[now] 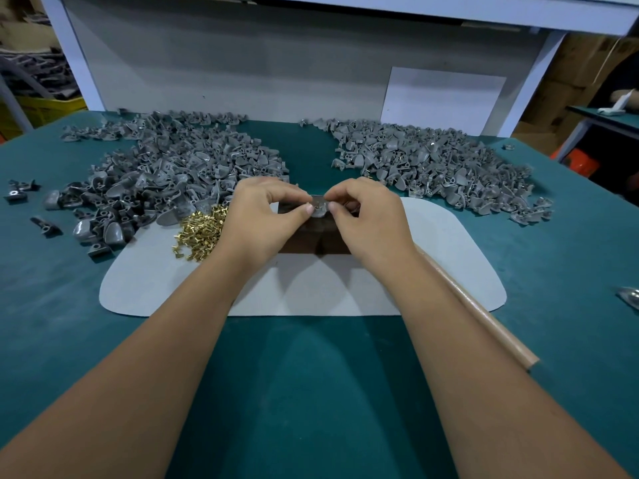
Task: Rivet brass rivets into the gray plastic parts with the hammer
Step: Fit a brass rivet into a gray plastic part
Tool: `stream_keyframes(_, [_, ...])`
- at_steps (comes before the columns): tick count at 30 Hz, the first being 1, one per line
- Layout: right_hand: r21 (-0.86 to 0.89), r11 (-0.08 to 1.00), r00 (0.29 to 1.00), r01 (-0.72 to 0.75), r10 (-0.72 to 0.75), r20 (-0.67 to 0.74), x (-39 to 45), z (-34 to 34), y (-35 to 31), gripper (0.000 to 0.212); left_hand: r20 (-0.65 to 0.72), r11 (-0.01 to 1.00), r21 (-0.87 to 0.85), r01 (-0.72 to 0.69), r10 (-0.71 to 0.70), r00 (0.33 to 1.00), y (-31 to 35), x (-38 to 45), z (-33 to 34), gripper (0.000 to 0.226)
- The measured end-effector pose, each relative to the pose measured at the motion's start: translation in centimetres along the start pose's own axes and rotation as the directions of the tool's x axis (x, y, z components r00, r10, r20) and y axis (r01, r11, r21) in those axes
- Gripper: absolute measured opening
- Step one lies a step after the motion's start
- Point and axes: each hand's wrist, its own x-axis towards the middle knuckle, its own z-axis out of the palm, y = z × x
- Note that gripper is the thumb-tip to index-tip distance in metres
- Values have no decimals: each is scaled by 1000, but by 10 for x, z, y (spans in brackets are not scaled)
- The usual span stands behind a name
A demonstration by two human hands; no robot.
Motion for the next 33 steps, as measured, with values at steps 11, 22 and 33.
stream_keyframes(11, [228, 961, 987, -156, 162, -7, 5, -8, -9, 16, 43, 996, 18, 83, -83, 996, -5, 0, 2, 7])
stream_keyframes(22, [196, 964, 982, -182, 169, 80, 6, -7, -11, 14, 78, 995, 13, 94, -95, 992, -6, 1, 2, 11])
stream_keyframes(33, [50, 987, 988, -149, 147, 53, 6, 5, -10, 15, 73, 990, 51, 131, -135, 988, -6, 3, 1, 9])
